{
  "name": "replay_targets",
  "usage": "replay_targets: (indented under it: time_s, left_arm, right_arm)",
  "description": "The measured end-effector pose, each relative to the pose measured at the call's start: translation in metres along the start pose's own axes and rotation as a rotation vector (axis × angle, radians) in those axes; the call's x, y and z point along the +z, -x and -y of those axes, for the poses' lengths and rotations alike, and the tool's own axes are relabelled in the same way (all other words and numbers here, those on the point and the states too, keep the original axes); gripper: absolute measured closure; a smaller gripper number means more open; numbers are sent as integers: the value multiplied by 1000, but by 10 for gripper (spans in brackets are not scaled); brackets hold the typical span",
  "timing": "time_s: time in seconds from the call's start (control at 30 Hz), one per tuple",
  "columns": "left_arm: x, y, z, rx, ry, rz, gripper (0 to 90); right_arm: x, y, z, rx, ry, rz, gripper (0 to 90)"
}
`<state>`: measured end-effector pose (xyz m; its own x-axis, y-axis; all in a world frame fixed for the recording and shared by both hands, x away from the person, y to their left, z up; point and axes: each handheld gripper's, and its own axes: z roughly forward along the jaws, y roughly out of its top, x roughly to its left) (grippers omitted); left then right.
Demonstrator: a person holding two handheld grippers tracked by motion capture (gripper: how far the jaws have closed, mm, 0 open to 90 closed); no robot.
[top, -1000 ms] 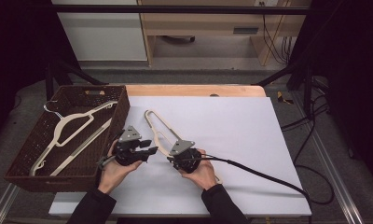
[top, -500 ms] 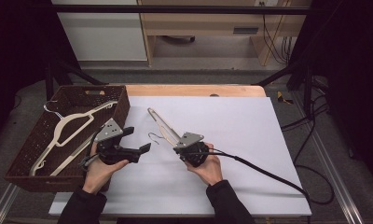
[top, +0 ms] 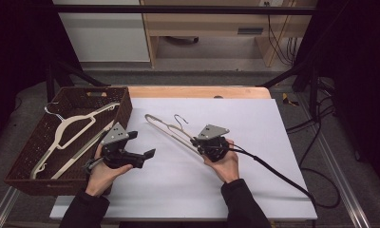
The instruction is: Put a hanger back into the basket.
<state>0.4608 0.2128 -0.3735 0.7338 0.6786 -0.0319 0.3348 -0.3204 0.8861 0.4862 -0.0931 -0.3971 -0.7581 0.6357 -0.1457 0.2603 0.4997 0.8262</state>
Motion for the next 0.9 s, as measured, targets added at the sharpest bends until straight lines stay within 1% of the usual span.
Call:
replay_targets:
  time_s: [0.03,0.1,0.17,0.23,0.27,0.33,0.37,0.47,0.57,0.63,0.67,0.73,0.77,0.83,0.87,0.9]
  left_arm:
    - [0,0,0,1,-1,2,65]
    - [1,1,-1,6,-4,5,66]
    - [3,3,-1,12,-10,11,66]
    - [5,6,-3,22,-14,20,70]
    - [6,8,-4,26,-16,23,73]
    - [8,11,-7,44,-23,37,79]
    - [10,13,-8,45,-25,45,82]
    - [18,18,-11,70,-47,70,102]
    - [28,22,-13,103,-88,95,129]
    - [36,25,-15,127,-111,112,147]
    - [38,26,-15,133,-118,122,185]
    - [44,27,-15,137,-138,149,218]
    - [46,27,-15,151,-146,150,257]
    - [49,28,-14,168,-160,168,359]
    - [50,28,-14,177,-161,172,418]
    - [50,28,-13,189,-164,179,454]
  right_arm:
    - [-3,1,0,2,8,-14,874]
    - [-14,5,2,23,25,-70,874]
    - [-20,6,3,20,39,-100,874]
    - [-29,6,7,28,45,-143,874]
    - [-32,5,8,22,49,-157,874]
    - [-36,3,10,25,51,-183,874]
    - [-37,2,11,20,54,-198,874]
    - [-40,-2,13,14,55,-237,874]
    - [-41,-4,14,13,60,-268,874]
    - [-41,-6,14,12,60,-280,874]
    - [-41,-7,15,11,62,-296,874]
    - [-41,-8,15,6,66,-310,874]
    - [-41,-9,16,7,63,-315,874]
    - [-40,-10,16,4,59,-327,874]
    - [-40,-11,17,2,51,-330,874]
    - [-40,-11,17,1,48,-331,874]
